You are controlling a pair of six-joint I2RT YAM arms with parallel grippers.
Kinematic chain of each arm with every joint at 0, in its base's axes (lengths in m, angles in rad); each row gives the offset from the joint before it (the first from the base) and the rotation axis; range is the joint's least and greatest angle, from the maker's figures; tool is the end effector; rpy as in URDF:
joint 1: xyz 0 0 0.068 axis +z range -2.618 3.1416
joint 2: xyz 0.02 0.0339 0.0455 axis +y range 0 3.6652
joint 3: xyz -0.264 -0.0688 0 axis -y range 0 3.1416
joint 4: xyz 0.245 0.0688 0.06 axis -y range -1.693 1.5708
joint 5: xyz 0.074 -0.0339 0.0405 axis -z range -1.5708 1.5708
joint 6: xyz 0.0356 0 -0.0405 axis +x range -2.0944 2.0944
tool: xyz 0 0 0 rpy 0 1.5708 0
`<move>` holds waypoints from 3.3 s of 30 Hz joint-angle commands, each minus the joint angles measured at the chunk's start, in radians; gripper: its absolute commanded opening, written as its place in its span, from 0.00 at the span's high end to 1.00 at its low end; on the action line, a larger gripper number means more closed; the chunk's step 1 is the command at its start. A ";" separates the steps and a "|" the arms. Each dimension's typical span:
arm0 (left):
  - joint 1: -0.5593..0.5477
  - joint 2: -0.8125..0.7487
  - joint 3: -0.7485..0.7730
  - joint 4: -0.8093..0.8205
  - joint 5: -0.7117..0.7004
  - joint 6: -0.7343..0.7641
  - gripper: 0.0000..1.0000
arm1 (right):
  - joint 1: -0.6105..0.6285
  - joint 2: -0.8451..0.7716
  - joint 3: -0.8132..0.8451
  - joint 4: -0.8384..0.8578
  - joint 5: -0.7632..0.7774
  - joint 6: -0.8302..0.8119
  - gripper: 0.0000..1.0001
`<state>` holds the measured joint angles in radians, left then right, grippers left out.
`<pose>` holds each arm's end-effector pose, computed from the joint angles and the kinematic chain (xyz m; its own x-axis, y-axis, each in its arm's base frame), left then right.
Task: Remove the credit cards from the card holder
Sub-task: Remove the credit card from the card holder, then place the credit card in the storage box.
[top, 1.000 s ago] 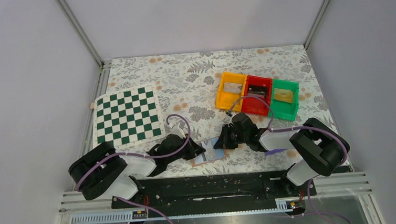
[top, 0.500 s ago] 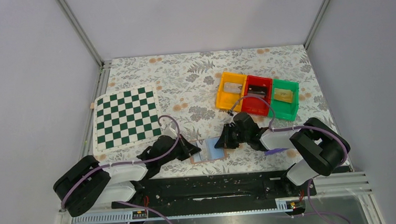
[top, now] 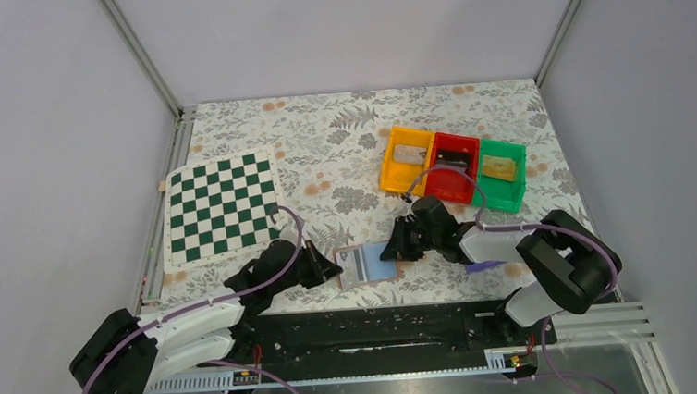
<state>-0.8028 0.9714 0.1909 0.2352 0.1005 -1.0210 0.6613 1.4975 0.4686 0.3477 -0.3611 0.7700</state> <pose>0.1231 -0.1326 0.1450 -0.8493 -0.3418 -0.4024 0.0979 0.6470 -0.7562 0.1989 0.1707 0.1303 -0.9075 0.1190 -0.4028 -0.2220 0.6783 0.7005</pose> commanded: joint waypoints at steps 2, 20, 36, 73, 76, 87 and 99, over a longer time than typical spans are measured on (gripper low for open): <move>0.007 -0.055 0.057 -0.087 0.049 0.084 1.00 | -0.012 -0.077 0.049 -0.138 -0.044 -0.130 0.77; 0.010 -0.098 0.184 -0.143 0.534 0.203 1.00 | -0.012 -0.199 0.218 -0.217 -0.586 -0.442 0.45; 0.010 -0.081 0.164 -0.077 0.585 0.182 1.00 | 0.018 -0.100 0.240 -0.266 -0.700 -0.488 0.48; 0.024 -0.257 0.496 -0.806 -0.214 0.412 0.01 | -0.252 -0.333 0.379 -0.512 0.148 -0.318 1.00; 0.024 -0.250 0.527 -0.845 -0.191 0.433 0.01 | -0.308 -0.279 0.423 -0.457 0.234 -0.275 1.00; 0.024 -0.293 0.581 -0.960 -0.206 0.518 0.01 | -0.356 -0.005 0.602 -0.249 0.458 -0.140 1.00; 0.022 -0.392 0.566 -0.957 -0.225 0.508 0.01 | -0.368 0.214 0.693 -0.190 0.530 0.031 0.99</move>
<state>-0.7826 0.6201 0.7357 -0.7391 -0.0856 -0.5217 0.3027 1.6859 1.1286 0.1051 0.0933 0.7231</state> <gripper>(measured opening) 0.985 0.021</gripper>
